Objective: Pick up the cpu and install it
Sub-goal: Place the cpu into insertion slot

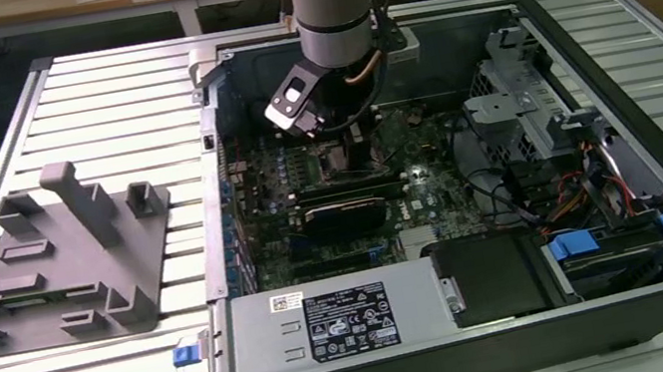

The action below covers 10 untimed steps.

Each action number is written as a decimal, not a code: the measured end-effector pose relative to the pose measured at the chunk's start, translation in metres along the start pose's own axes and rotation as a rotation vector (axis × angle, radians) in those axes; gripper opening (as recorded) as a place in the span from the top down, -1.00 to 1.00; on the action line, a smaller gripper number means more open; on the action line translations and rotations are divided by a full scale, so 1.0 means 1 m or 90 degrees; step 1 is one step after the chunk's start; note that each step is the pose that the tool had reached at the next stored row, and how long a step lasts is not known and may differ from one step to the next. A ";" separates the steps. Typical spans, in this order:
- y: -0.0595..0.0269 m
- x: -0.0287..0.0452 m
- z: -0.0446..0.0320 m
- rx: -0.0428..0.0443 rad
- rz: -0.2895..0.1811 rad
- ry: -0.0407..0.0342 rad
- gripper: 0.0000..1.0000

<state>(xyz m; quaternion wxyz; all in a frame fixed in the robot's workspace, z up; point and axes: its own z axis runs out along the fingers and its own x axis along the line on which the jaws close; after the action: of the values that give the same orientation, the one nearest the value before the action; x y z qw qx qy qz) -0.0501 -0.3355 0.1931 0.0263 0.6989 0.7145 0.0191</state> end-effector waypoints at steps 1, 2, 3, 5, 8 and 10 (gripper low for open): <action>0.0001 0.0000 0.0000 0.0000 0.000 0.0000 -0.07; 0.0005 0.0000 0.0000 0.0001 0.000 0.0001 -0.07; 0.0011 0.0000 0.0001 0.0002 0.000 0.0001 -0.07; 0.0016 0.0000 0.0001 0.0002 0.000 0.0001 -0.07; 0.0017 0.0000 0.0001 0.0002 0.000 0.0001 -0.07; 0.0017 0.0000 0.0001 0.0002 0.000 0.0001 -0.07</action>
<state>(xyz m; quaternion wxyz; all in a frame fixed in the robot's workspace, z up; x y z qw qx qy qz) -0.0484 -0.3355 0.1931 0.0261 0.6989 0.7145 0.0190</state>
